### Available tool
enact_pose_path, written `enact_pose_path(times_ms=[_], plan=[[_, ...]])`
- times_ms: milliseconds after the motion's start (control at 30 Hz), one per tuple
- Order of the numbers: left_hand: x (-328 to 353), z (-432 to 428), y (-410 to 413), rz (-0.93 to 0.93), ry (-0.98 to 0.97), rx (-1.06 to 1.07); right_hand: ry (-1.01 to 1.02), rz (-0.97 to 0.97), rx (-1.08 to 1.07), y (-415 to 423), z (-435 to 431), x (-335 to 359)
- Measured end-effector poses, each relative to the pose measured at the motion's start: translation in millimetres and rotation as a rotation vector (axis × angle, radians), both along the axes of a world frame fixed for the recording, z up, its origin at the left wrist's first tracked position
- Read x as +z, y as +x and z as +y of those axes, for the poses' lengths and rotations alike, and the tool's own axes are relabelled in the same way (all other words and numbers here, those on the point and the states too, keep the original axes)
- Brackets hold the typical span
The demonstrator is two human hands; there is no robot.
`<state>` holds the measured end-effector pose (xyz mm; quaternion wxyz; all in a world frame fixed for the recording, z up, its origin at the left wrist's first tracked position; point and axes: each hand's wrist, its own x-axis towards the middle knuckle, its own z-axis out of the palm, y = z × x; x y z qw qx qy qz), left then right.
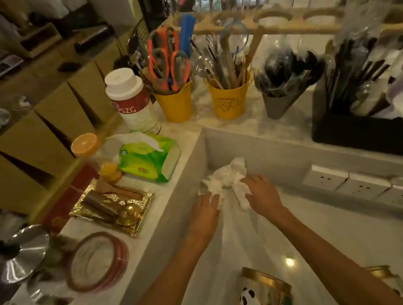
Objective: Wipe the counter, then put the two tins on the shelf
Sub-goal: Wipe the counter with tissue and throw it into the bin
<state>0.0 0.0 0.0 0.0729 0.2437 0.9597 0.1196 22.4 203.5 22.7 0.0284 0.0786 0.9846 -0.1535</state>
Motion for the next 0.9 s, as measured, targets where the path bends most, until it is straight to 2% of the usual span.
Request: enact_pose_path(times_ms=[167, 200, 333, 400, 533, 700, 767, 900], plan=[[-33.4, 18.5, -21.0, -0.100, -0.016, -0.091, -0.019, -0.242, 0.012, -11.4, -9.0, -24.3], [-38.7, 20.1, -21.9, -0.140, -0.011, -0.079, -0.038, -0.263, -0.015, -11.3, -8.2, -31.6], [-46.9, 21.3, -30.3, -0.074, -0.117, -0.071, -0.072, -0.275, -0.080, -10.6, -12.8, -47.8], [-45.0, 17.7, -32.2, 0.006, -0.150, -0.062, -0.037, -0.231, -0.084, -11.6, -15.6, -54.8], [-37.3, 8.7, -29.2, 0.041, -0.230, -0.112, 0.062, -0.115, -0.083, -12.2, -15.9, -63.0], [-37.2, 7.0, -21.3, 0.009, -0.317, -0.114, 0.308, 0.141, 0.108, -29.3, -31.0, -41.4], [-41.7, 5.5, -18.5, -0.017, -0.307, -0.130, 0.326, 0.073, 0.188, -49.3, -38.4, -30.2], [-39.7, 1.1, -14.4, -0.079, -0.271, -0.098, 0.287, -0.188, 0.236, -87.6, -47.1, -29.3]])
